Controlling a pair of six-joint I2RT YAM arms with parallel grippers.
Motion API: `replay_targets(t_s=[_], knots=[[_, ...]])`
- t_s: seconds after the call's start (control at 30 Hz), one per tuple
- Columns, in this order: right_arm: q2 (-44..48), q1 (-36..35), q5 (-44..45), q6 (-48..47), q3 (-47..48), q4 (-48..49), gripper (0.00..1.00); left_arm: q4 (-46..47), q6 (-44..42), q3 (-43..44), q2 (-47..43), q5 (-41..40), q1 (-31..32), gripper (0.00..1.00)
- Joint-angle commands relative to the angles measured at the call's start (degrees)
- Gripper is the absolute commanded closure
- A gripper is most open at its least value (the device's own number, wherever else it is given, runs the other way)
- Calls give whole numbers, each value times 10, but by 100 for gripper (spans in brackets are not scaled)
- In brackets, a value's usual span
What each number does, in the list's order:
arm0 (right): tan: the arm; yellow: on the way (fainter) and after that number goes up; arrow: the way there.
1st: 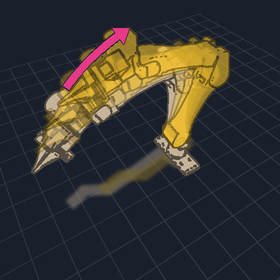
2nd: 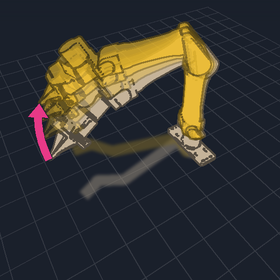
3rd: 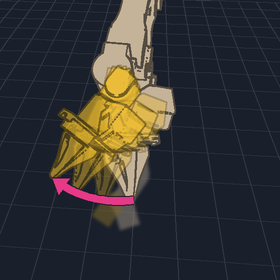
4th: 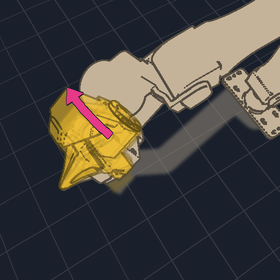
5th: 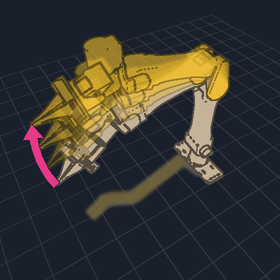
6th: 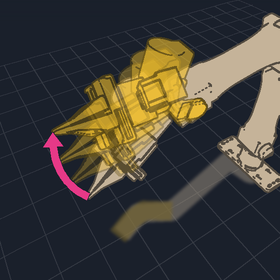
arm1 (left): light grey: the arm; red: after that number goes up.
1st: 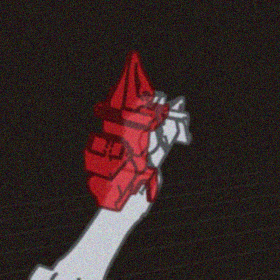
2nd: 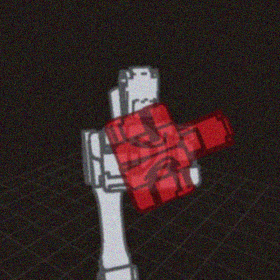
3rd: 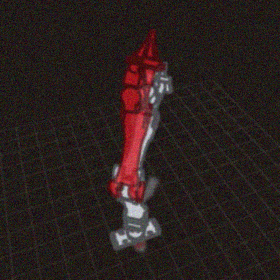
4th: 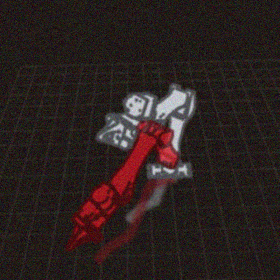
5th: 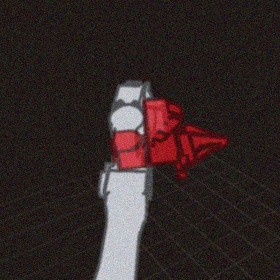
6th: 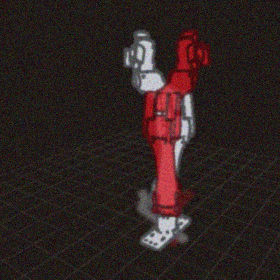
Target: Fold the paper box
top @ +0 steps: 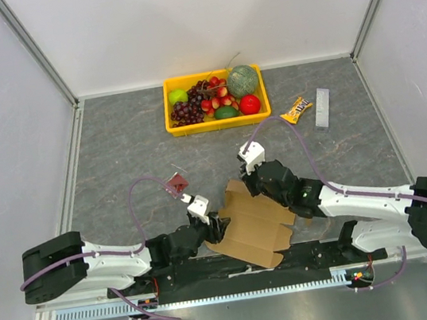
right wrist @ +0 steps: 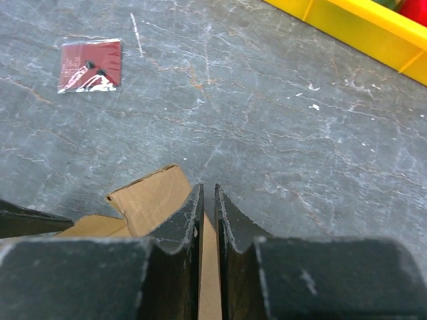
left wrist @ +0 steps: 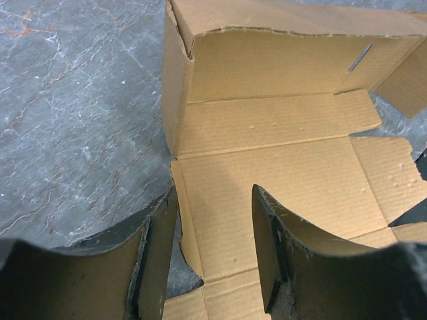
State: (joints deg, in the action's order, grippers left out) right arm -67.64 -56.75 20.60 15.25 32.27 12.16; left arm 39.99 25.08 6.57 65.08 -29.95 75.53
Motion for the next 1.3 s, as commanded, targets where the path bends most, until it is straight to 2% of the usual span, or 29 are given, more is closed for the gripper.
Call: replay_targets(t_s=[0.0, 0.3, 0.63, 0.73, 0.8, 0.9, 1.03, 1.27], knots=[[-5, 3, -49, 21, 6, 37, 84, -10, 21, -3, -8, -28, 3, 45], [-19, 3, -102, 29, -15, 23, 87, -23, 33, -3, -9, -36, 4, 45], [-34, 3, -108, 28, -24, 2, 87, -30, 34, 1, -14, -40, 3, 45], [-21, 3, -104, 22, -13, -6, 85, -39, 30, 4, -32, -40, 4, 38], [-7, 3, -94, 17, 4, -26, 77, -51, 25, 6, -52, -39, 3, 32], [20, 3, -58, 25, 42, -91, 64, -86, 19, 13, -91, -42, 4, 27], [58, 3, 13, 80, 76, -186, 57, -144, 8, 24, -161, -49, 4, 24], [153, 4, 152, 236, 89, -396, 47, -235, -49, 75, -279, -47, 3, 17]])
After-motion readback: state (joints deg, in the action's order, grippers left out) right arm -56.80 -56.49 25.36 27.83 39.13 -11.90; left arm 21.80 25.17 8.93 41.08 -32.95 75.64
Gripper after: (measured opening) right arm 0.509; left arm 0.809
